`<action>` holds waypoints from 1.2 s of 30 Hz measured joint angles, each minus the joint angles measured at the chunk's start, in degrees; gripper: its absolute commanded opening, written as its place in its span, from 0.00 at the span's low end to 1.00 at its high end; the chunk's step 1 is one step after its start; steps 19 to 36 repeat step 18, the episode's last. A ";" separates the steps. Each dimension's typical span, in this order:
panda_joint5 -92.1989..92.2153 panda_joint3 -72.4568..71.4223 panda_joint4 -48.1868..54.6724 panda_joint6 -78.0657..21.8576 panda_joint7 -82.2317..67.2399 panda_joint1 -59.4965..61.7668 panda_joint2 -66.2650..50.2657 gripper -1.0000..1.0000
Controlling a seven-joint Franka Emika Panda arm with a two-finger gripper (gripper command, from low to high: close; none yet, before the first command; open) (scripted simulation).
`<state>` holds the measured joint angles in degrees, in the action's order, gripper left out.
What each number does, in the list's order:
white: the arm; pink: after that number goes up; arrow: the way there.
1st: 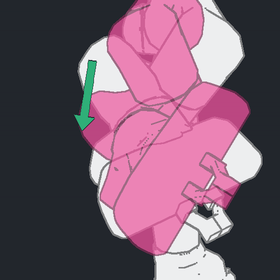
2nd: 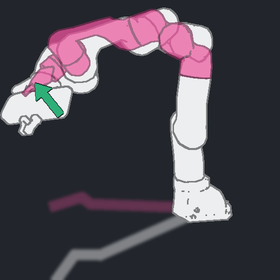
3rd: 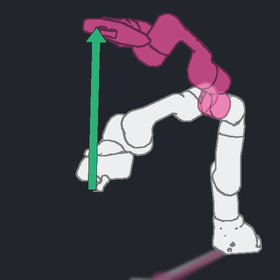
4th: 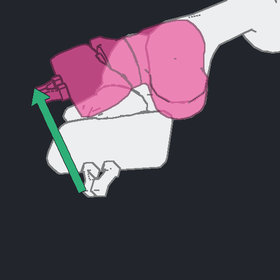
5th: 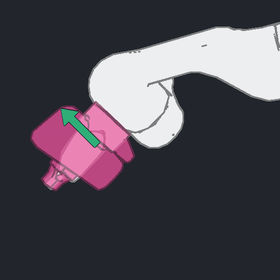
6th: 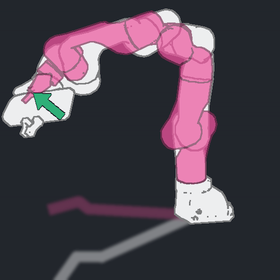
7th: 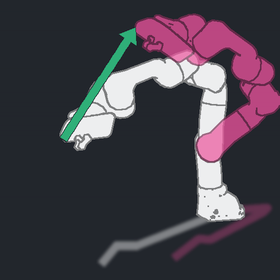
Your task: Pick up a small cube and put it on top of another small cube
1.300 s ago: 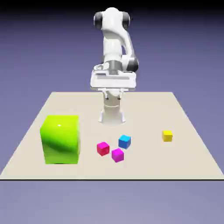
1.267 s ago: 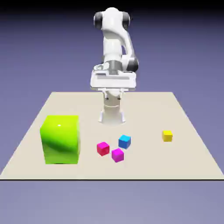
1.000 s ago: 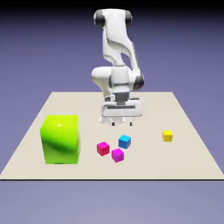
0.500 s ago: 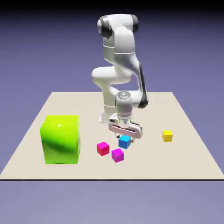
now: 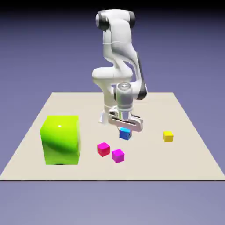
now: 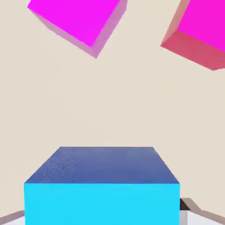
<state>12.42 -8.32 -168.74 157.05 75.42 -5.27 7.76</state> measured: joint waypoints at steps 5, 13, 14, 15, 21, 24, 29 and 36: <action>-5.14 2.91 10.38 -7.46 -3.64 3.62 -3.15 0.00; -7.98 4.42 15.84 -2.98 -5.73 5.22 -13.20 0.00; -7.98 4.42 15.75 -0.82 -5.75 5.19 -15.28 0.00; -7.97 4.41 15.70 0.65 -5.76 5.15 -16.69 1.00; -7.99 4.44 15.78 -1.53 -5.74 5.19 -14.62 1.00; -7.99 4.44 15.78 -1.53 -5.74 5.19 -14.62 1.00; -7.99 4.44 15.78 -1.53 -5.74 5.19 -14.62 1.00; -7.99 4.44 15.78 -1.53 -5.74 5.19 -14.62 1.00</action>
